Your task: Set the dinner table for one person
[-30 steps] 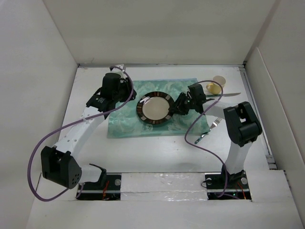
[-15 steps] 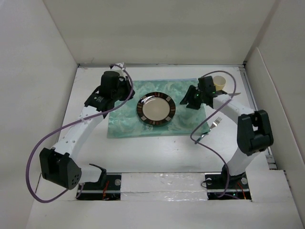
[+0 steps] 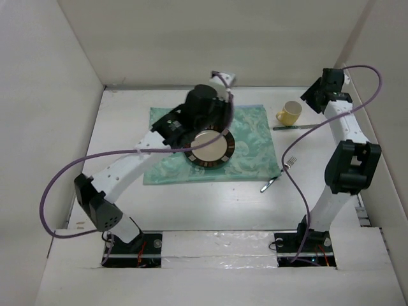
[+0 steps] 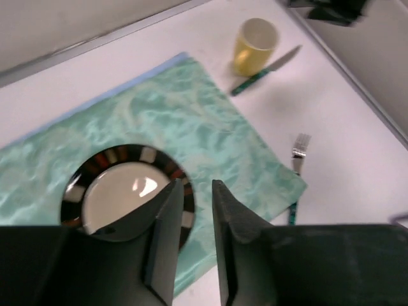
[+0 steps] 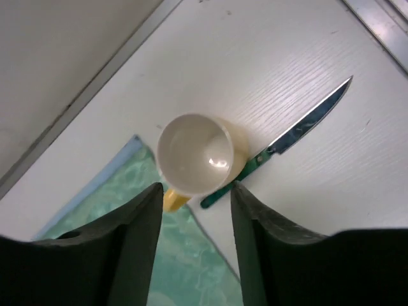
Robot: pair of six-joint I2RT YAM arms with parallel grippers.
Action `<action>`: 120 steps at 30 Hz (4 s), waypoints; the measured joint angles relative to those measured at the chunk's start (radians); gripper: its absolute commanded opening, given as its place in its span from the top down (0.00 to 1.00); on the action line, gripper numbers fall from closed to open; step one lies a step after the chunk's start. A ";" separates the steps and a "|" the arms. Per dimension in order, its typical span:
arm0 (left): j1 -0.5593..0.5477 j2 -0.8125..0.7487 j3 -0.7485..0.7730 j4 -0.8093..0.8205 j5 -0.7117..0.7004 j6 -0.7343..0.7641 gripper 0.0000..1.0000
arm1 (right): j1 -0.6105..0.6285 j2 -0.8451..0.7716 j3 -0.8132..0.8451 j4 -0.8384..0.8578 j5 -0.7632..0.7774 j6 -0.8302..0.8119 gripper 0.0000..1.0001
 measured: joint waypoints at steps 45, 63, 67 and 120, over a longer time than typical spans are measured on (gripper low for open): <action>-0.071 -0.266 -0.340 -0.011 -0.115 -0.154 0.63 | 0.311 0.382 0.458 -0.334 0.056 -0.136 1.00; -0.071 -0.267 -0.366 -0.008 -0.115 -0.166 0.63 | 0.305 0.468 0.561 -0.378 0.063 -0.130 0.48; -0.071 -0.266 -0.367 -0.004 -0.110 -0.166 0.63 | 0.285 0.450 0.569 -0.374 0.030 -0.119 0.45; -0.065 -0.252 -0.413 0.057 -0.071 -0.085 0.63 | 0.097 0.502 0.304 -0.380 0.165 0.050 0.53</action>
